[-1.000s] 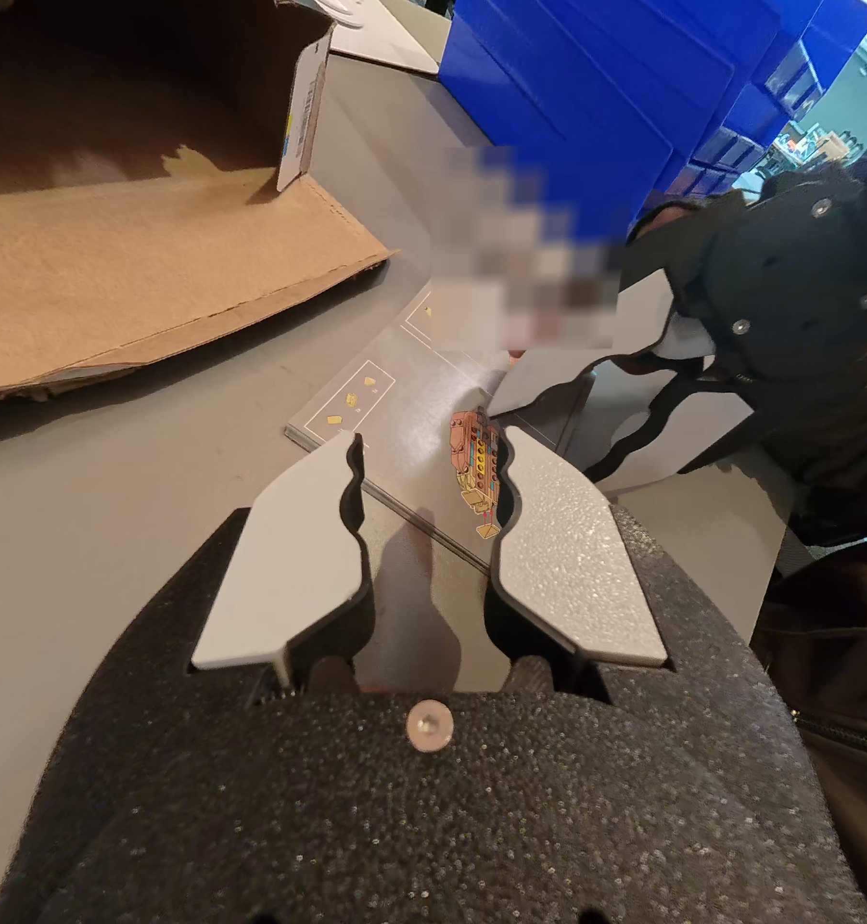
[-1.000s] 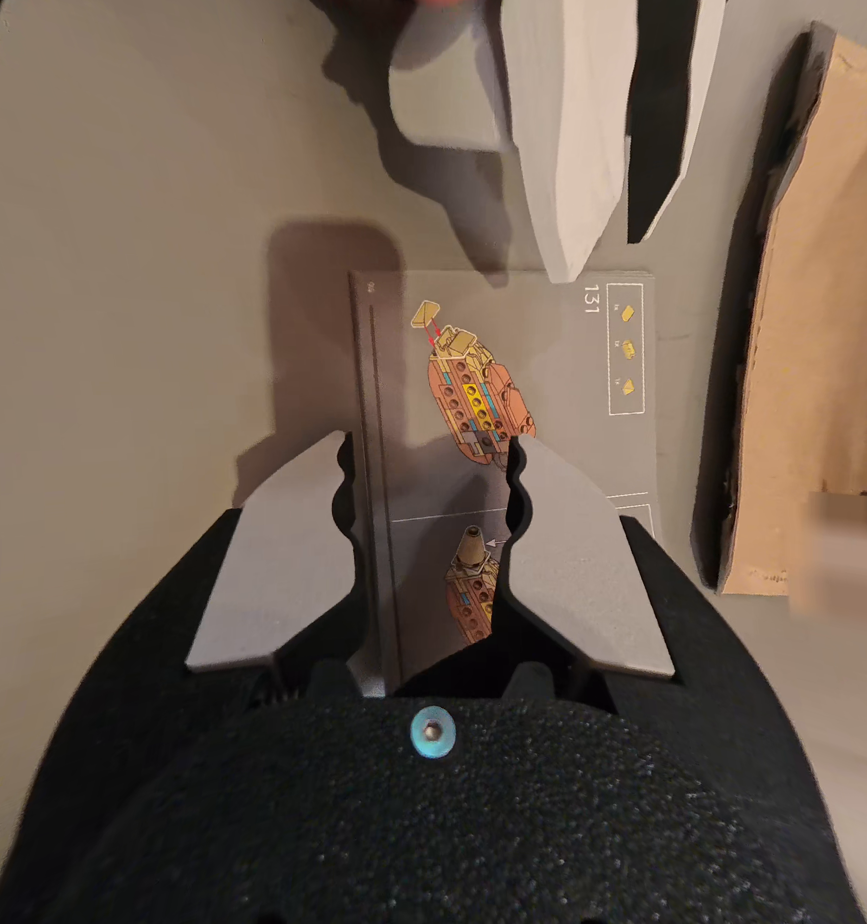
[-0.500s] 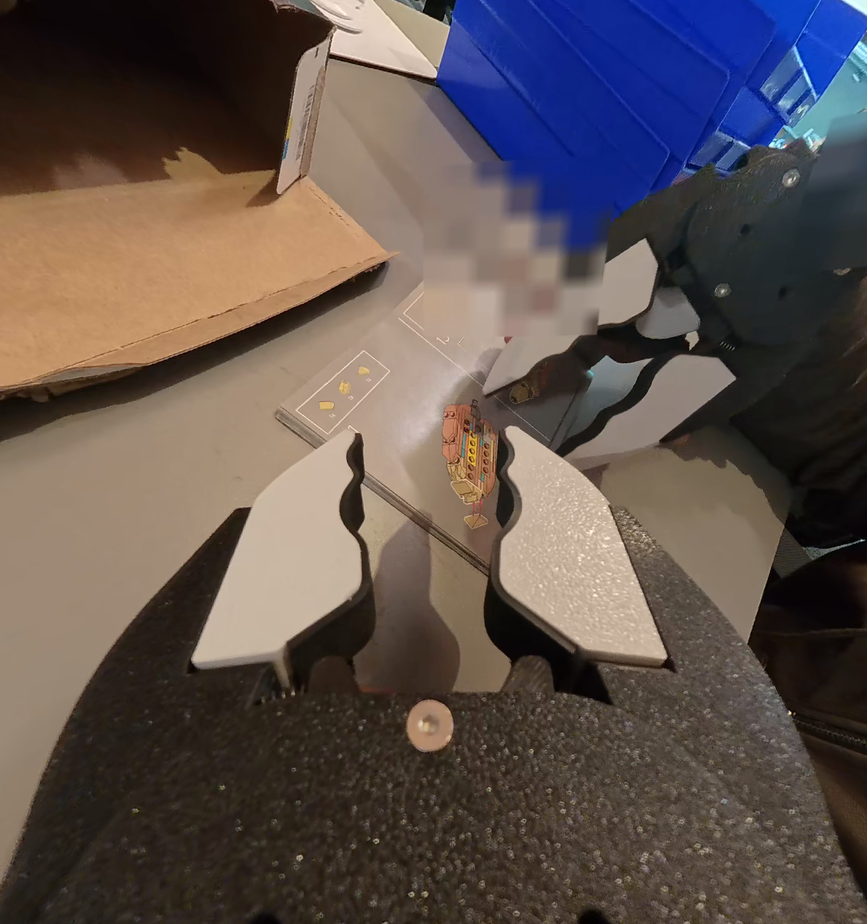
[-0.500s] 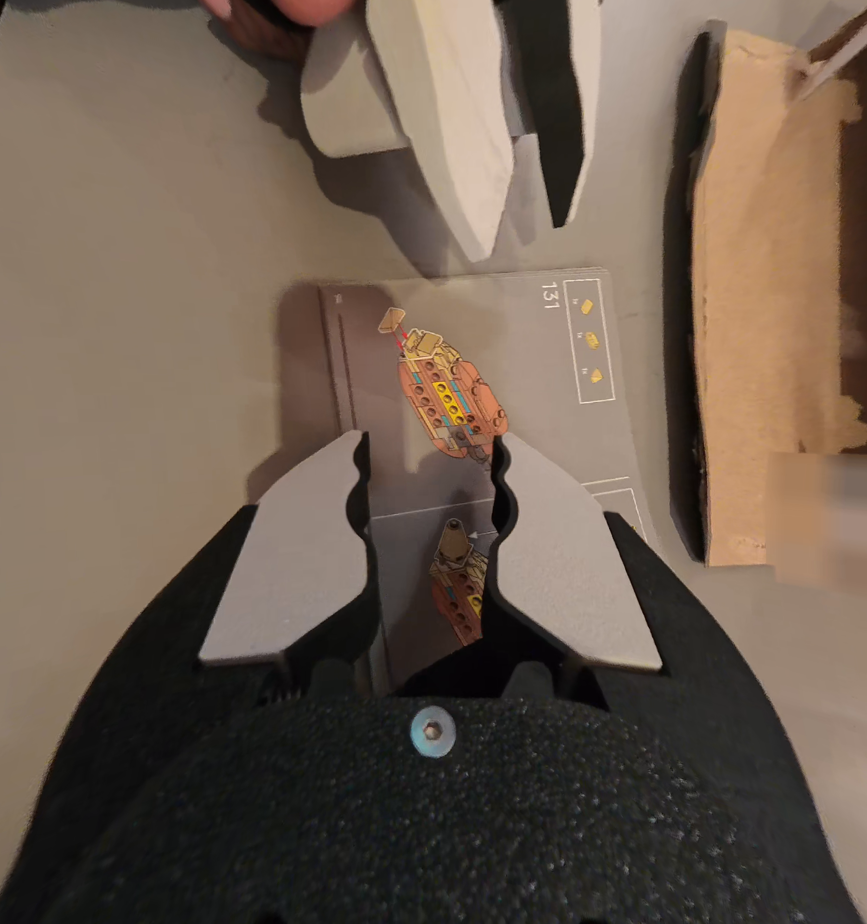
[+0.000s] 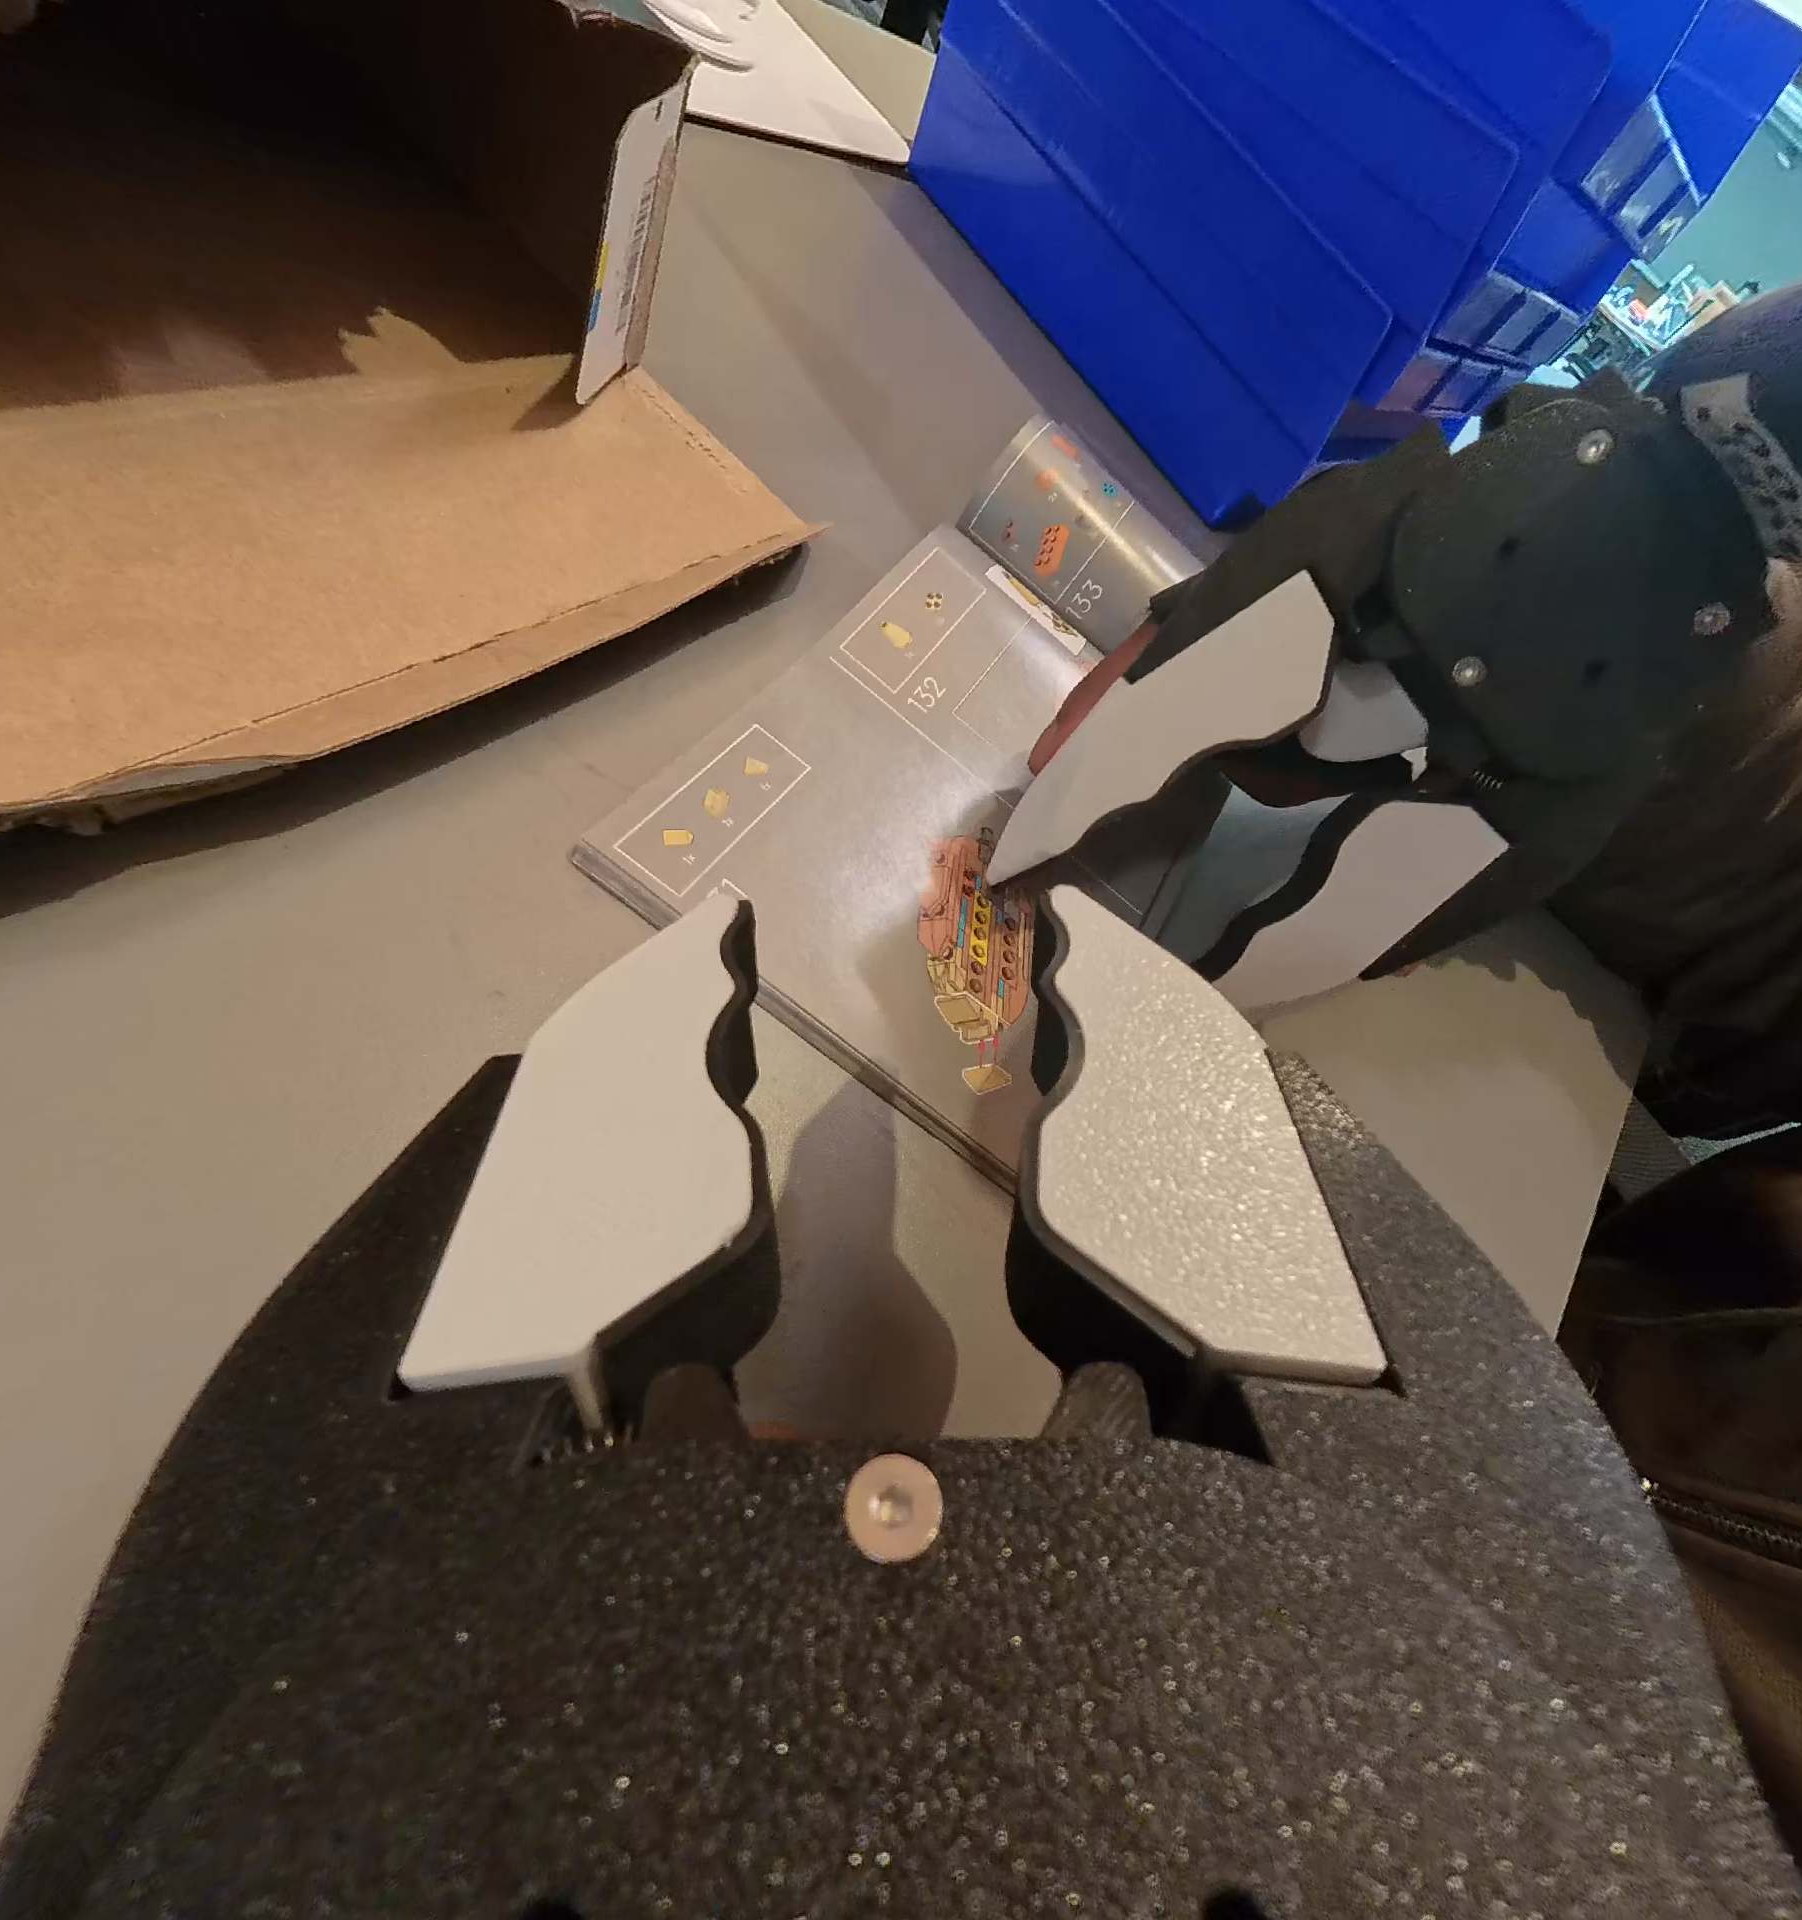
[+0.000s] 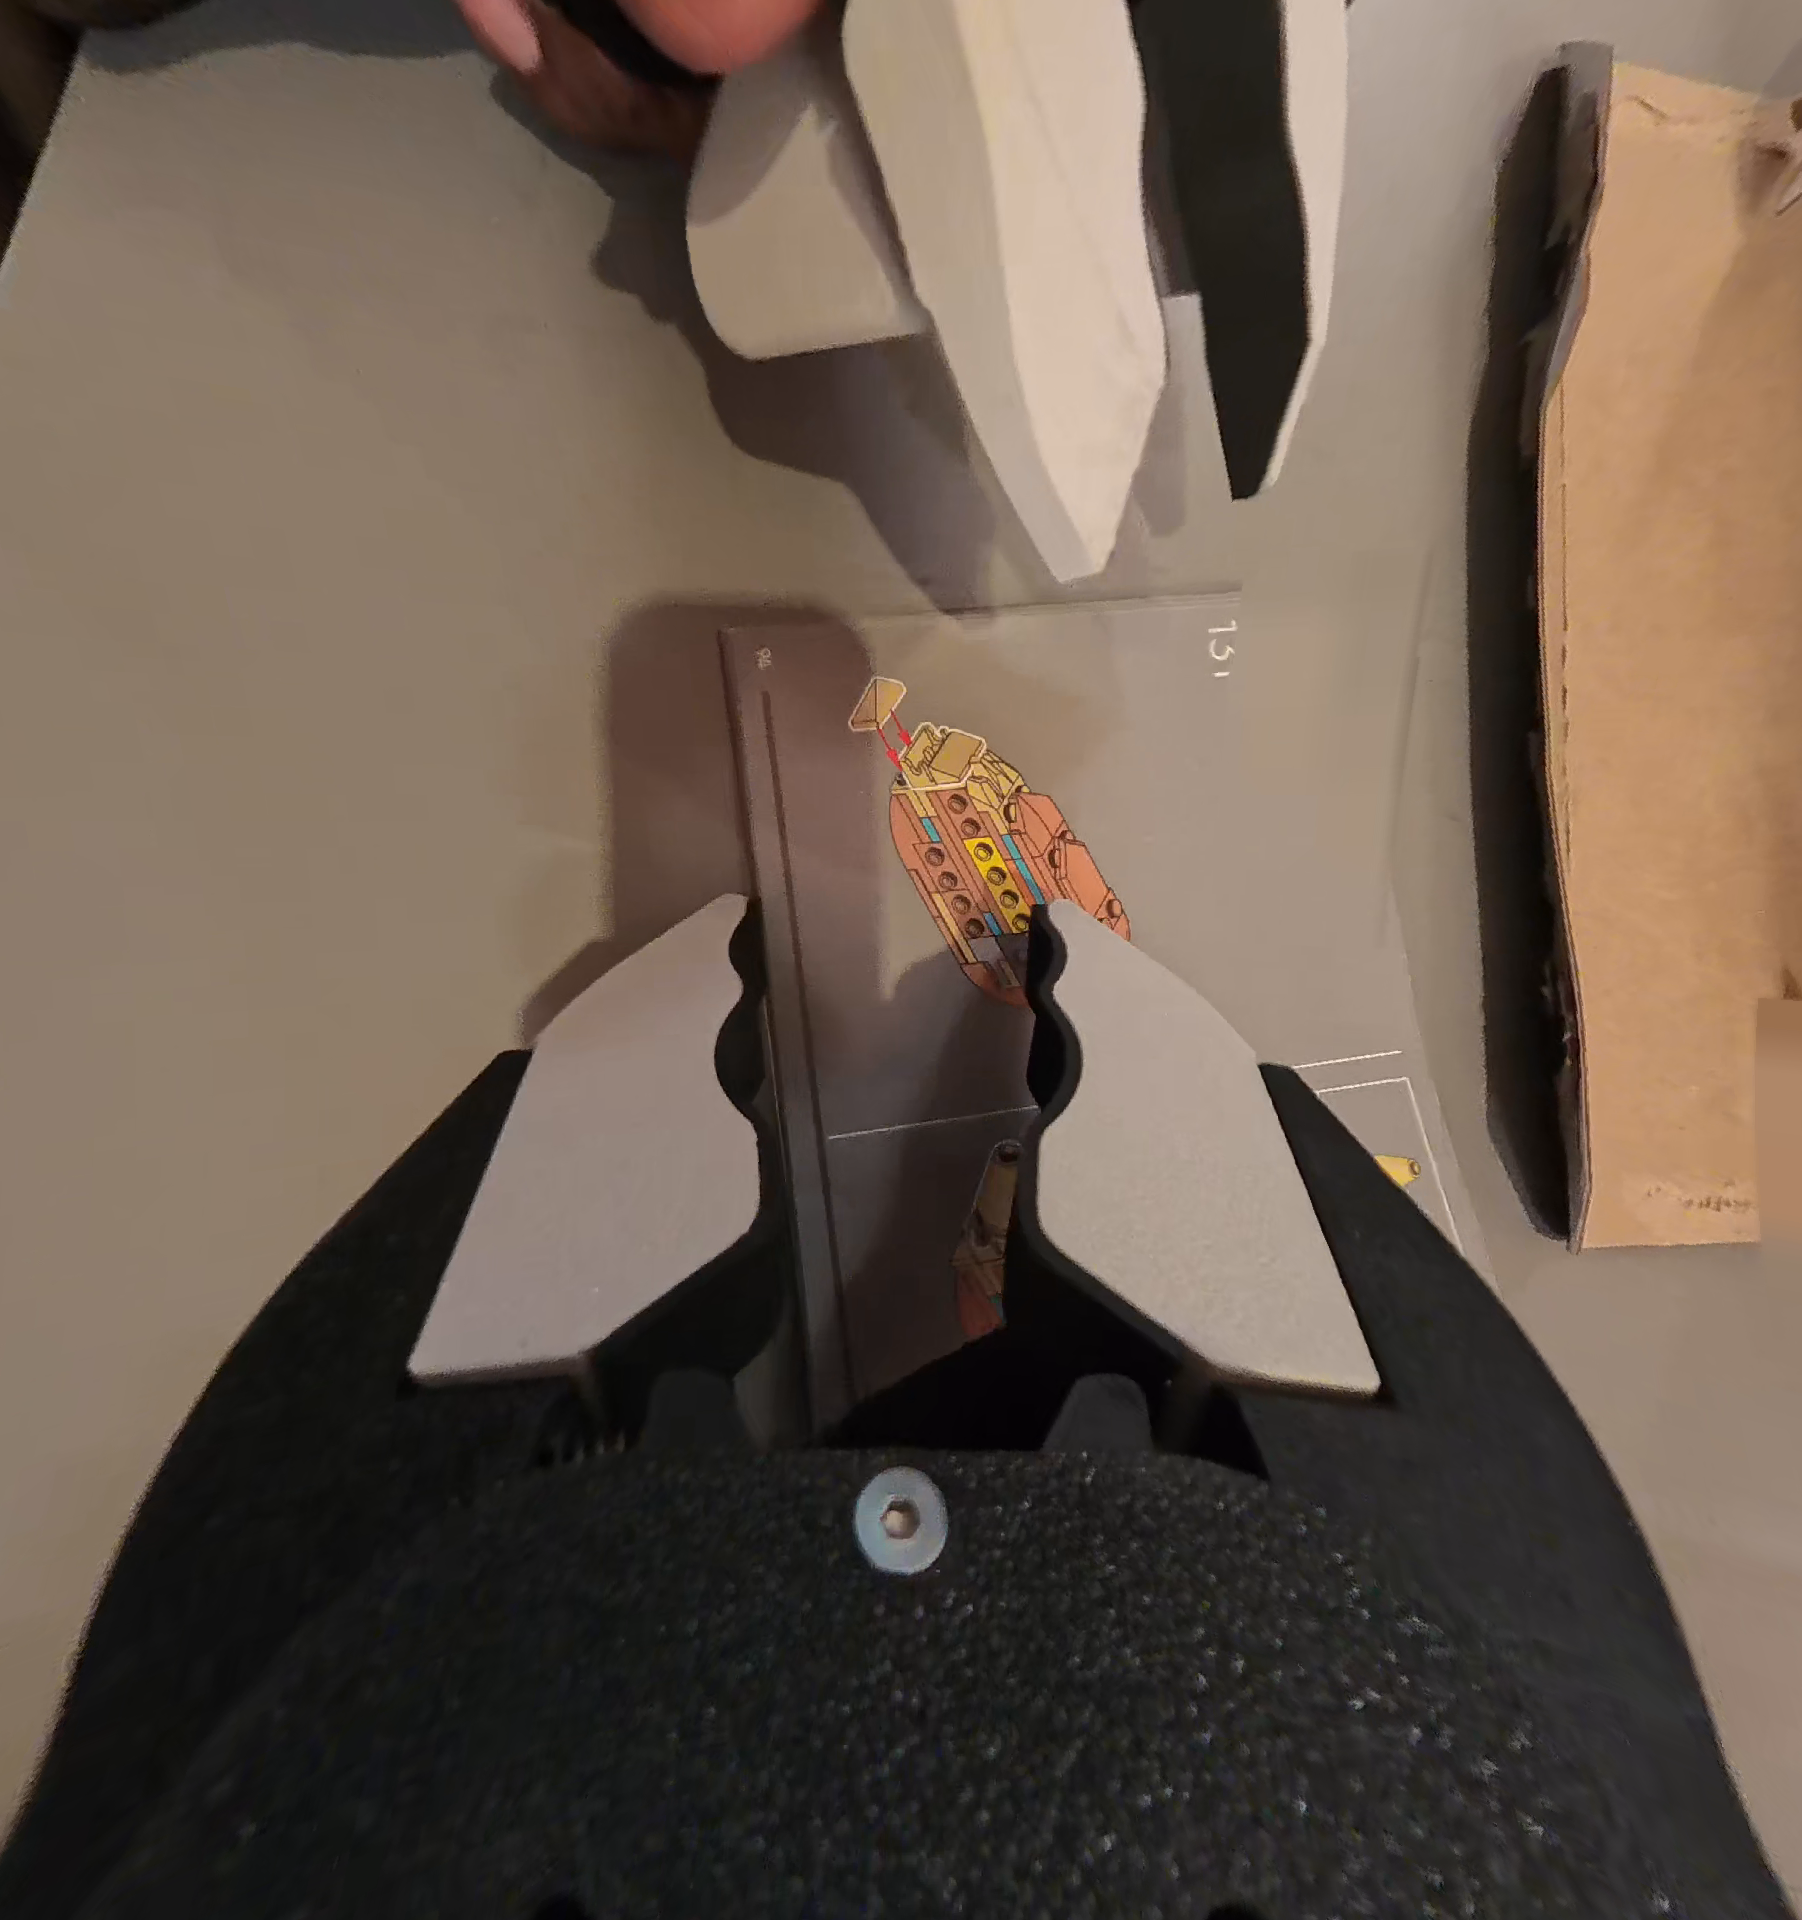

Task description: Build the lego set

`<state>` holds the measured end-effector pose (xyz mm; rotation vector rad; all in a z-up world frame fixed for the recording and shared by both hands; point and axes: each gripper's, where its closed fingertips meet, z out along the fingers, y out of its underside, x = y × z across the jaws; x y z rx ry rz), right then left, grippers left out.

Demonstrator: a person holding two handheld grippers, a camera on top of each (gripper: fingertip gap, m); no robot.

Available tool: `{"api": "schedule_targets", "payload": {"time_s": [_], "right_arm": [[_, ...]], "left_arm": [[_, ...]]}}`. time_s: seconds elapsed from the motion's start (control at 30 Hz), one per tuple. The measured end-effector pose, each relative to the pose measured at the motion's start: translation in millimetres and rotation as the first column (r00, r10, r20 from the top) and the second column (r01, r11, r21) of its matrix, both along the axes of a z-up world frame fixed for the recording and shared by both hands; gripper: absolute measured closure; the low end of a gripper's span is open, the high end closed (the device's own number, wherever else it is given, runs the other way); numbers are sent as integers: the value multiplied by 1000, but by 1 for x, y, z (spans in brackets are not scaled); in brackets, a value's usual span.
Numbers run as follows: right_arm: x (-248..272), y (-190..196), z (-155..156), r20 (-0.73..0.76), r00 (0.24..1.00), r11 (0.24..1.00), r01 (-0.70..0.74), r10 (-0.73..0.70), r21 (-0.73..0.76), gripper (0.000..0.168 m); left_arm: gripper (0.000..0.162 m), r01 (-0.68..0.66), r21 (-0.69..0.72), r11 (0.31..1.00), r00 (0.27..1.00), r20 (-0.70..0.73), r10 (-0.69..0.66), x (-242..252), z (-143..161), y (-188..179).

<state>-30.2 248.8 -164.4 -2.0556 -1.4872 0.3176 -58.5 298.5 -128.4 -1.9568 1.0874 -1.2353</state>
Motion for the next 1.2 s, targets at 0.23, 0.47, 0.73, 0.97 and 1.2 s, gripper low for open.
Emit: {"api": "schedule_targets", "payload": {"time_s": [0.23, 0.47, 0.73, 0.97, 1.2], "right_arm": [[2, 5, 4, -42, 998, 999, 38, -39, -7, 122], [4, 7, 8, -73, 996, 998, 59, -60, -11, 128], [-2, 3, -1, -4, 1000, 999, 26, -26, 19, 124], [2, 11, 13, -57, 995, 996, 79, -77, 33, 132], [14, 23, 14, -5, 993, 992, 121, -121, 19, 127]], "left_arm": [[111, 0, -1, 1000, 1000, 2, 0, 0, 0, 0], [111, -2, -2, 1000, 1000, 2, 2, 0, 0, 0], [111, -3, -1, 1000, 1000, 0, 3, 0, 0, 1], [111, -4, -2, 1000, 1000, 3, 4, 0, 0, 1], [111, -5, -2, 1000, 1000, 2, 5, 0, 0, 1]]}}
